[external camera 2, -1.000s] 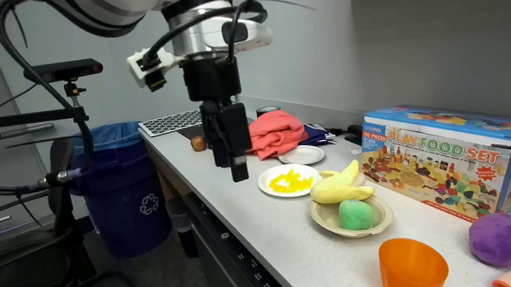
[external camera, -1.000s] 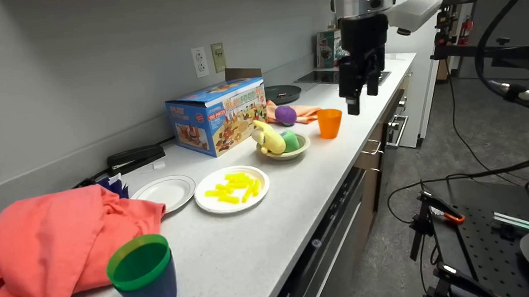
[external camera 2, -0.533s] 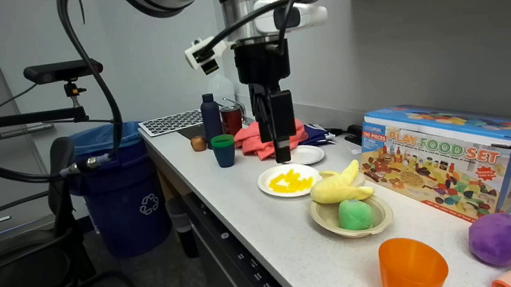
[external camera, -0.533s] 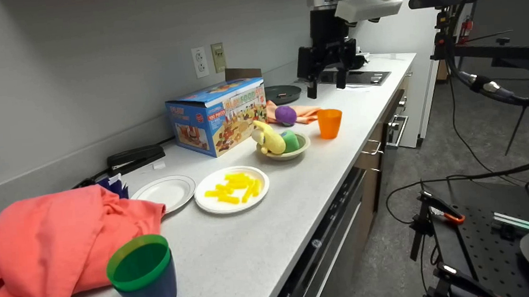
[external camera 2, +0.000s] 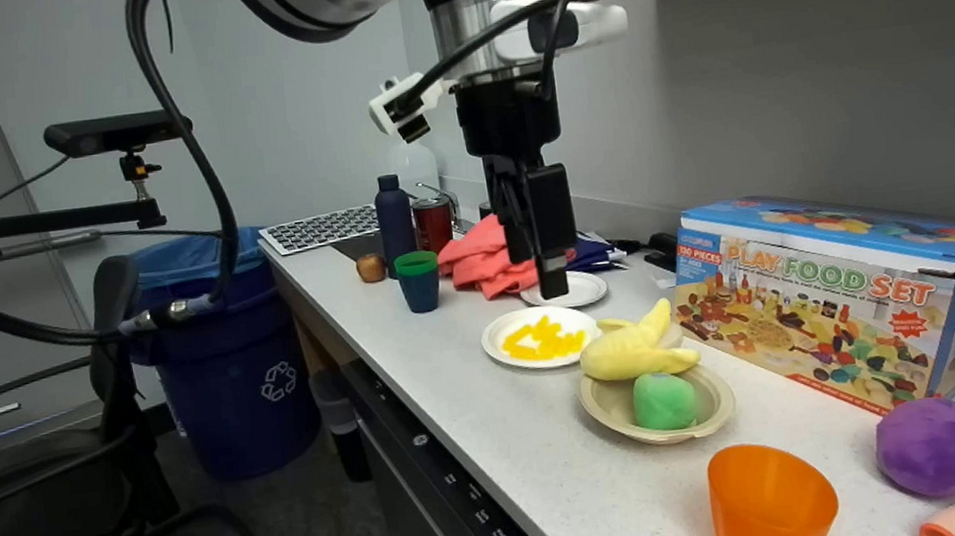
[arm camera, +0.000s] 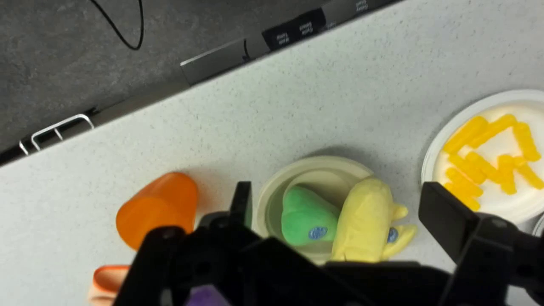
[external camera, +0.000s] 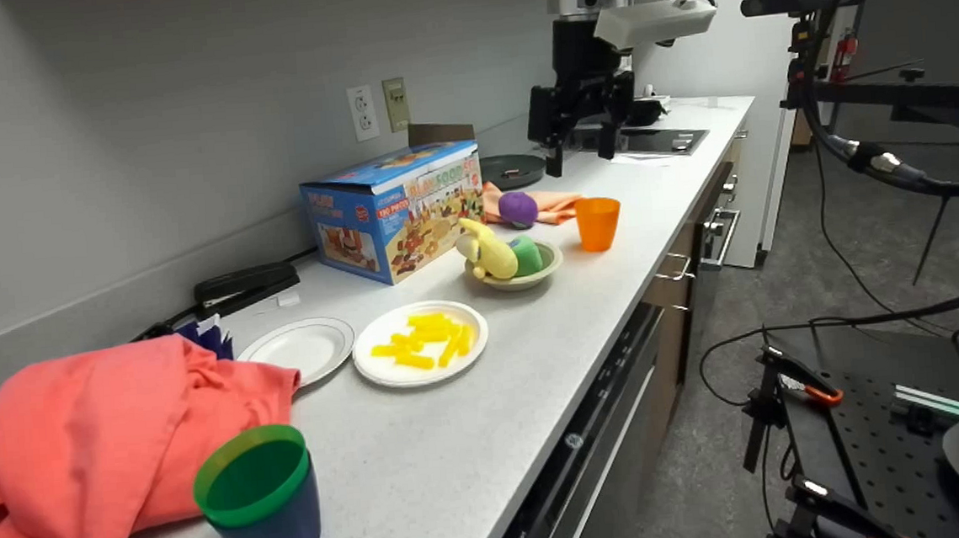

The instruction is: Put the purple plush toy in the bowl.

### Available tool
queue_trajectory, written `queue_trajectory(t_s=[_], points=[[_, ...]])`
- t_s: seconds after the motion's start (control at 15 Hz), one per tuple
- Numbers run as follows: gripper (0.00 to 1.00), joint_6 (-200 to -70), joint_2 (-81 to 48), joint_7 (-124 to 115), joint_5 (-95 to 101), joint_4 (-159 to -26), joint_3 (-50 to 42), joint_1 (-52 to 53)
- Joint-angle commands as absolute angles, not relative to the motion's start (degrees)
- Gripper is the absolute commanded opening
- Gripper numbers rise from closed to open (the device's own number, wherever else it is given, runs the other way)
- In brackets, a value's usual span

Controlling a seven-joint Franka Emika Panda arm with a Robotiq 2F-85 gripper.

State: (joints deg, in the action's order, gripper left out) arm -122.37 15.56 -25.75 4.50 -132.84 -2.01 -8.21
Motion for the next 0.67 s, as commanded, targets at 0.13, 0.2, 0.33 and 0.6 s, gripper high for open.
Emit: queue_trajectory(t_s=[0.13,0.2,0.33,0.6], points=[[1.00,-136.27,12.49,-36.66,14.46,-134.36,-1.44,-11.94],[1.00,-137.30,11.40,-38.29,15.35,-133.86,-1.82,-12.51],[1.00,-138.34,8.49,-40.44,15.98,-131.79,-3.01,-13.69],[1.00,-136.77,2.54,-37.86,15.37,-125.87,-6.28,-14.37]])
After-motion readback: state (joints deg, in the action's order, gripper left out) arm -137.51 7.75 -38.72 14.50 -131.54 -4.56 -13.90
